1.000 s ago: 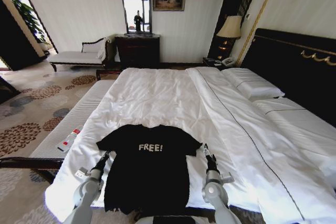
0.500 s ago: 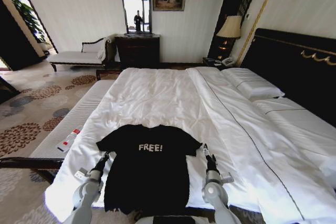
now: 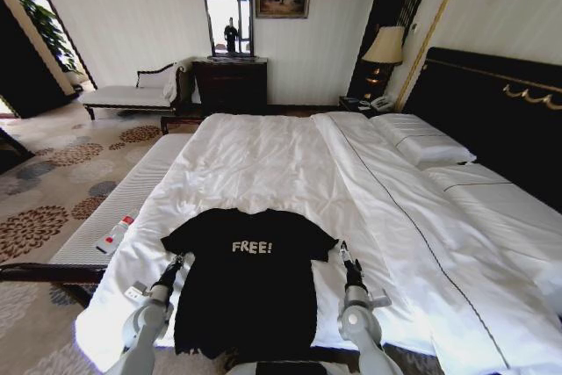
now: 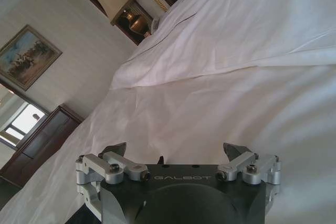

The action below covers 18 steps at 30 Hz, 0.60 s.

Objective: Fold the clothes on the bed.

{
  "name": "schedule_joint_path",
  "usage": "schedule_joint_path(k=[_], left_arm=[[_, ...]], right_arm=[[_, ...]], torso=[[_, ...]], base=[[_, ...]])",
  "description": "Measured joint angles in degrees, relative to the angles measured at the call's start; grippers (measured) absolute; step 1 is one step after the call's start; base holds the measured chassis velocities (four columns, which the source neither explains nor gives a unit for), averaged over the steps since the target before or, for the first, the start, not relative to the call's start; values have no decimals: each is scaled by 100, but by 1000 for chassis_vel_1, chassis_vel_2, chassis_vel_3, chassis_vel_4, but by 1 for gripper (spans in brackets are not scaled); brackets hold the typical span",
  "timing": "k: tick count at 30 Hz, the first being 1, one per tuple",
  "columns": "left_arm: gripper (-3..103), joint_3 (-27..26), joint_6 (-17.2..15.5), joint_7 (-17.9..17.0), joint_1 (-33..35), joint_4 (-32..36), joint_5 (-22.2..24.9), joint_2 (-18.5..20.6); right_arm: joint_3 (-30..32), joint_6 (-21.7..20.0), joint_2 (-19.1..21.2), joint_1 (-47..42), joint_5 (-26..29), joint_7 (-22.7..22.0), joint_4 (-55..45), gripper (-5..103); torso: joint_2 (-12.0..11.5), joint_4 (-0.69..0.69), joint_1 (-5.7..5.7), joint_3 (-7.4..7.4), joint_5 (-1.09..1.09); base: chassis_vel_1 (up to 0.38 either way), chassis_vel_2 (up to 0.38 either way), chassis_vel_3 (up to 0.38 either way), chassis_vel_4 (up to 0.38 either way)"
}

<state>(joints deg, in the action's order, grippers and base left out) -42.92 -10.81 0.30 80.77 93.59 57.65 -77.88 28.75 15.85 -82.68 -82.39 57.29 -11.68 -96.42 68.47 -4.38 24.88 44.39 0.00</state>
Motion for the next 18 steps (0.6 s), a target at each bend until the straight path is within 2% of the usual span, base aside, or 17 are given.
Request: schedule_joint_path(k=[2, 3, 18], left_arm=[[2, -12, 5, 1, 23, 8, -2, -11], [1, -20, 6, 3, 43, 23, -2, -16], [1, -70, 45, 22, 216, 197, -86, -84]], right_arm=[[0, 1, -2, -2, 0, -2, 0, 100], [0, 2, -2, -3, 0, -2, 0, 100], [-1, 10, -7, -6, 0, -3, 17, 100]], torso=[[0, 0, 0, 0, 0], [0, 0, 0, 0, 0], [0, 0, 0, 0, 0]], base=[[0, 0, 0, 0], [0, 0, 0, 0], [0, 0, 0, 0]])
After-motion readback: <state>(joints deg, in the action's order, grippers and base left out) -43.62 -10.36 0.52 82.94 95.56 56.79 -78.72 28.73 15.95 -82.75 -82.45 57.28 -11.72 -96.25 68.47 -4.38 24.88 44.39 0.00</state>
